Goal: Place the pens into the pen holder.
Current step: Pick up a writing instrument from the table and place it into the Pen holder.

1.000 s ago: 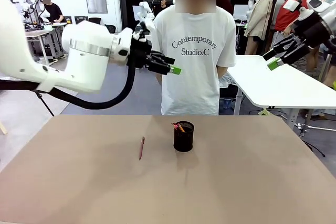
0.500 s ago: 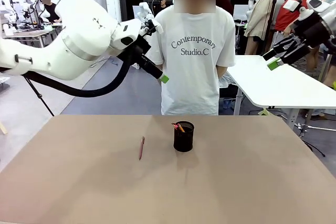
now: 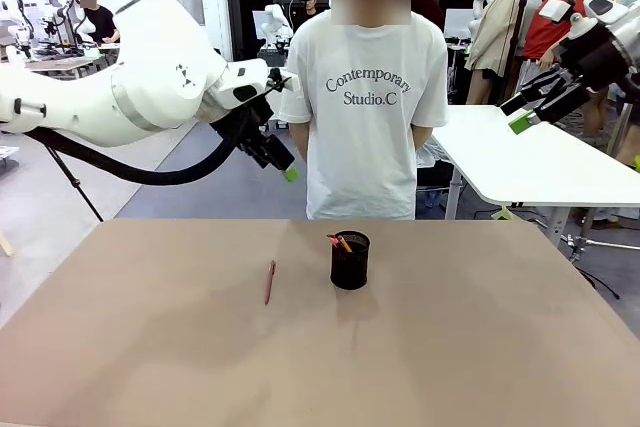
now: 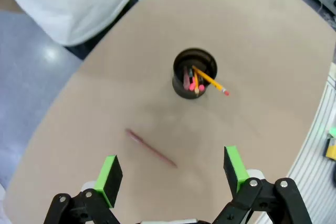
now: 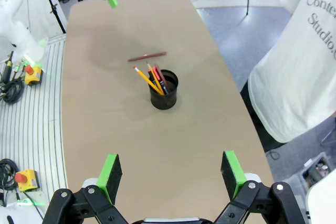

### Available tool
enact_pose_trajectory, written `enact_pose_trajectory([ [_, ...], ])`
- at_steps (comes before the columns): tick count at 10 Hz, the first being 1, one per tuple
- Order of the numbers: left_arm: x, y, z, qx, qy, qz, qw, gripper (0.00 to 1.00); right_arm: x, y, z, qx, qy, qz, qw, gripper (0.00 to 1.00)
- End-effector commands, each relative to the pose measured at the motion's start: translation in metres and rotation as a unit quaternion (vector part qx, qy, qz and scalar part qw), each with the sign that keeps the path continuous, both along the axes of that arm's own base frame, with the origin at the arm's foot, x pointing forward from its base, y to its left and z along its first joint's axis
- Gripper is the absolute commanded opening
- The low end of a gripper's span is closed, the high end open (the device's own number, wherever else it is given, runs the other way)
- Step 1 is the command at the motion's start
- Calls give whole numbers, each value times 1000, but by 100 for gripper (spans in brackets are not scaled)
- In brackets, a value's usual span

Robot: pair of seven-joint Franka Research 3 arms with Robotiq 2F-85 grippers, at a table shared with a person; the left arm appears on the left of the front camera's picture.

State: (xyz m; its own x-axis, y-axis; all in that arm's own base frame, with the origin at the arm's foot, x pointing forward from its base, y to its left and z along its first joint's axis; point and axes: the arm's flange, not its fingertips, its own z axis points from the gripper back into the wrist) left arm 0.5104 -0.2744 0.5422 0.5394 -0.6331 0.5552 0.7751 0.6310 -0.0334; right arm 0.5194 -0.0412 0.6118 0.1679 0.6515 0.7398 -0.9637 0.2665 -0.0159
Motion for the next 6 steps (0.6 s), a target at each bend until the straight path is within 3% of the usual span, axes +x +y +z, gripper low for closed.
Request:
enact_pose_trajectory([
  [1,4,0,0,-20,8,8,1000,100,-1,0,2,0,1,-2,1000,100],
  [6,1,-4,-3,-3,7,3,1000,100,-1,0,2,0,1,-2,1000,100],
])
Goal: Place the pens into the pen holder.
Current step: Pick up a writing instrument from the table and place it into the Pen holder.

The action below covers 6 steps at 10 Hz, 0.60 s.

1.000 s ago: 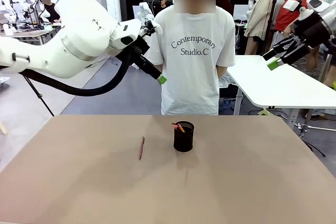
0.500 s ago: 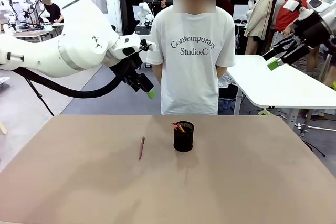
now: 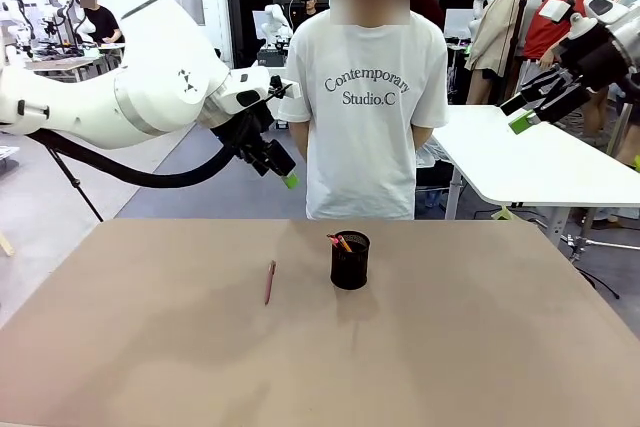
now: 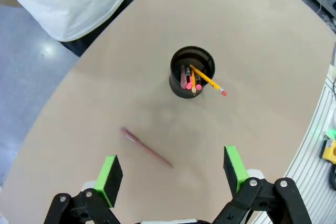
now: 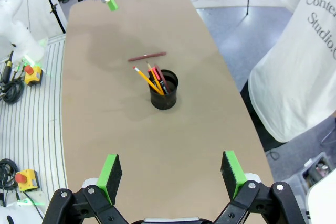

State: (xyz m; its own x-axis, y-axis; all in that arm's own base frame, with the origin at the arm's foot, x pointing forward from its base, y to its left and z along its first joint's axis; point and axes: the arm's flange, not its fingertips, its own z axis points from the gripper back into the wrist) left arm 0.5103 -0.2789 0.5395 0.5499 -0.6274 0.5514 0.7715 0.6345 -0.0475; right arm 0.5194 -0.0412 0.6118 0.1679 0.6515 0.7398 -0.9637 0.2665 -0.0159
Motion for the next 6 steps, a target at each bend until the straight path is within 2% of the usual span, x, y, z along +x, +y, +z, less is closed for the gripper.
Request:
enact_pose_trajectory([
  [1,9,-6,-14,29,21,62,997,100,-1,0,2,0,1,-2,1000,100],
  [5,23,11,-52,67,98,184,976,100,-1,0,2,0,1,-2,1000,100],
  [6,22,15,-62,78,104,211,969,100,-1,0,2,0,1,-2,1000,100],
])
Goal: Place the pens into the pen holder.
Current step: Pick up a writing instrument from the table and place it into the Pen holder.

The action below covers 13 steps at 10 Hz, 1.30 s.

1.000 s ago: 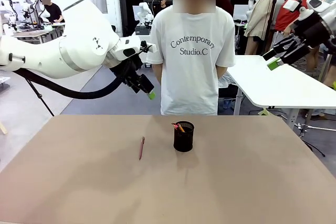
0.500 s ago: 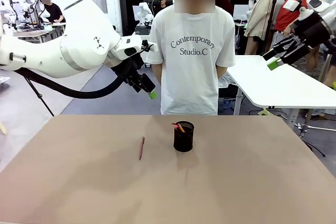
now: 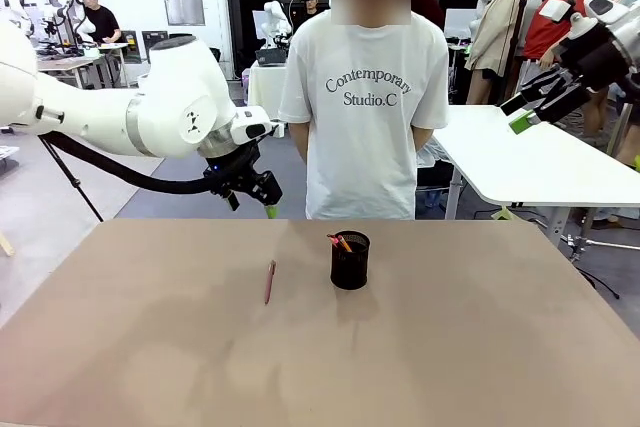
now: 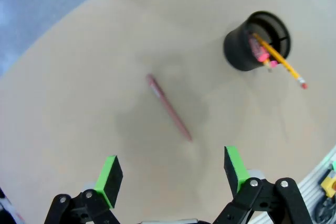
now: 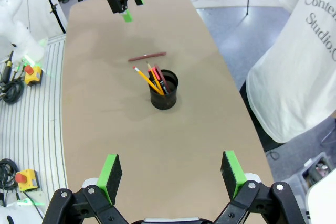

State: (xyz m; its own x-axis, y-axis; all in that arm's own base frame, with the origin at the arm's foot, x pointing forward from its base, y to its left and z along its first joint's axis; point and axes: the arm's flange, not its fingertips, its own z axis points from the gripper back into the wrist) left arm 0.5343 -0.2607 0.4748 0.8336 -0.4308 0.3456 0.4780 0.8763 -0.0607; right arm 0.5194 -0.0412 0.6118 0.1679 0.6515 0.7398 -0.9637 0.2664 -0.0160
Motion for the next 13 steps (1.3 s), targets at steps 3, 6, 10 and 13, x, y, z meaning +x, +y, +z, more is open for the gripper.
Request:
enact_pose_trajectory([
  [3,-5,0,-46,71,45,105,991,100,-1,0,2,0,1,-2,1000,100],
  [6,2,2,-77,64,53,132,988,100,-1,0,2,0,1,-2,1000,100],
  [10,4,3,-86,55,63,123,989,100,-1,0,2,0,1,-2,1000,100],
  [13,7,1,-87,39,62,124,990,100,-1,0,2,0,1,-2,1000,100],
])
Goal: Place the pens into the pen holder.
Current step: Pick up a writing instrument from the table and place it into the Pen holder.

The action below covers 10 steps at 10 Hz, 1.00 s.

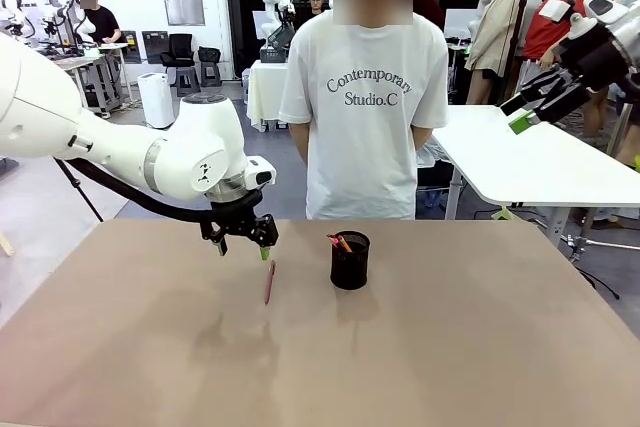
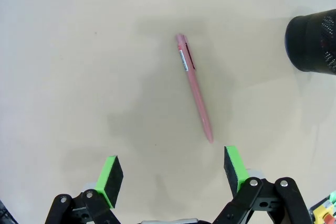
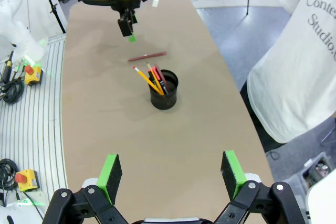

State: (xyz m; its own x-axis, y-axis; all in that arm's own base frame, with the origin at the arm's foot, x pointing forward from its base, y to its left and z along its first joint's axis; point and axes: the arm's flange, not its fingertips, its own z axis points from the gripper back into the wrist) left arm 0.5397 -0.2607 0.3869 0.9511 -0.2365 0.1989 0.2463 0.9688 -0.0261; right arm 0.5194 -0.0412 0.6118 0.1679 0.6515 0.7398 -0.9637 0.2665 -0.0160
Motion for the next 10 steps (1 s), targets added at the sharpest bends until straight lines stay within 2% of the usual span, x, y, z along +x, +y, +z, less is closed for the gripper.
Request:
enact_pose_trajectory([
  [1,16,-3,-10,49,-19,28,998,100,-1,0,2,0,1,-2,1000,100],
  [4,48,-12,-37,80,-36,32,996,100,-1,0,2,0,1,-2,1000,100],
  [6,57,-14,-44,62,-19,27,998,100,-1,0,2,0,1,-2,1000,100],
  [10,64,-18,-56,9,-18,33,999,100,-1,0,2,0,1,-2,1000,100],
])
